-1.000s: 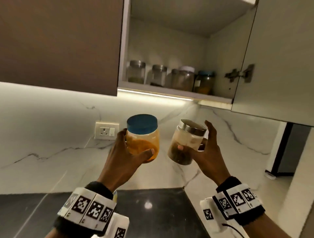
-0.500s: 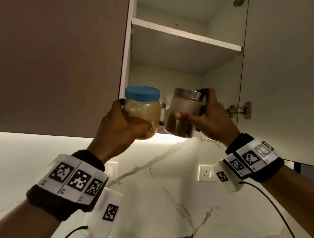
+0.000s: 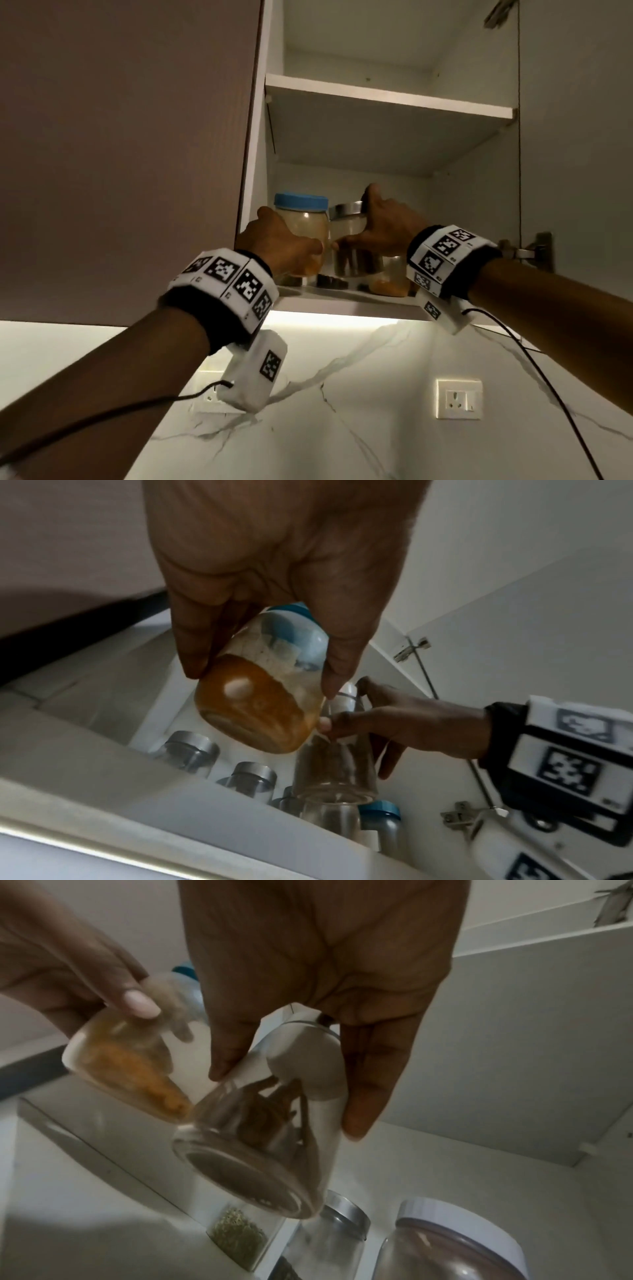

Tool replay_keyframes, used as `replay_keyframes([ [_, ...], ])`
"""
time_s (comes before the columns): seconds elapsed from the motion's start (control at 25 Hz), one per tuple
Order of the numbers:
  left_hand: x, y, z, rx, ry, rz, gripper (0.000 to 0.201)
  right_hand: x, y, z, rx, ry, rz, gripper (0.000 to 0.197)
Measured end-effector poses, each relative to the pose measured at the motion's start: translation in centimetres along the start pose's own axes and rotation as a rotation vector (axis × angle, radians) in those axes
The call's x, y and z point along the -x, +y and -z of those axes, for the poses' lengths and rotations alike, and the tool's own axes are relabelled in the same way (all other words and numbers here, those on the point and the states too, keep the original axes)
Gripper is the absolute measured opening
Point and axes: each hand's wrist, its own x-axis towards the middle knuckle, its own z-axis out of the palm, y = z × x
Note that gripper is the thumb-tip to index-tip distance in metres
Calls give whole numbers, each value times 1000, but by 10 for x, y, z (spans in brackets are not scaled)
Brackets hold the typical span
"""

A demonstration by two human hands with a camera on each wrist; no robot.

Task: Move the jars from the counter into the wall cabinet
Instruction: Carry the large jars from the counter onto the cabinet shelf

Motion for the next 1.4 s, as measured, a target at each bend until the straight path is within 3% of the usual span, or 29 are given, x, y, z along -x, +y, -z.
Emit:
replay_keyframes([
  [0.16, -25, -1, -16, -60, 2, 146, 84, -20, 8, -20, 8, -109, 3, 81],
  [0.4, -58, -7, -38, -286, -36, 205, 82, -43, 24, -30, -2, -200, -13, 78],
  [0.6, -64, -7, -41, -701, -206, 55, 68, -61, 31, -39, 45, -278, -22, 78],
  [0.68, -69, -4, -42, -773, -216, 80, 58, -66, 33, -48, 60, -303, -35, 78],
  [0.8, -64, 6, -39, -754, -223, 157, 54, -74, 36, -63, 72, -322, -40, 77],
  [0.92, -64, 9, -37, -844, -335, 143, 54, -84, 41, -71, 77, -334, -60, 77],
  [1.0, -72, 11, -38, -729, -287, 179, 51, -89, 45, -72, 89, -342, -62, 77],
  [1.12, -83, 27, -33, -434, -265, 393, 53, -91, 49, -67, 79, -374, -40, 72],
  [1.24, -95, 39, -35, -418, -247, 416, 64, -92, 53, -56, 123, -409, -11, 62],
  [1.4, -106, 29, -51, -593, -318, 351, 57, -104, 57, -59, 206, -298, 32, 58],
])
